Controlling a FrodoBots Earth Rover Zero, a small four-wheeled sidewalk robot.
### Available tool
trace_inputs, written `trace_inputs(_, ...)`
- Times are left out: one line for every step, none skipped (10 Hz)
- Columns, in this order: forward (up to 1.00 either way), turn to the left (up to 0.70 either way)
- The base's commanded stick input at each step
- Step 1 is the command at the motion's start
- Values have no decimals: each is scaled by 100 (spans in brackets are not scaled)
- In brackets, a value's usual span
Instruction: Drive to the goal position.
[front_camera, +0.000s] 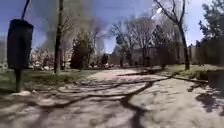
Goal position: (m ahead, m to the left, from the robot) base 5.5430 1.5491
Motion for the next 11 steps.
trace_inputs(100, 0)
trace_inputs(100, 0)
trace_inputs(100, 0)
trace_inputs(100, 0)
trace_inputs(100, 0)
trace_inputs(100, 0)
trace_inputs(100, 0)
trace_inputs(100, 0)
trace_inputs(100, 0)
trace_inputs(100, 0)
trace_inputs(100, 0)
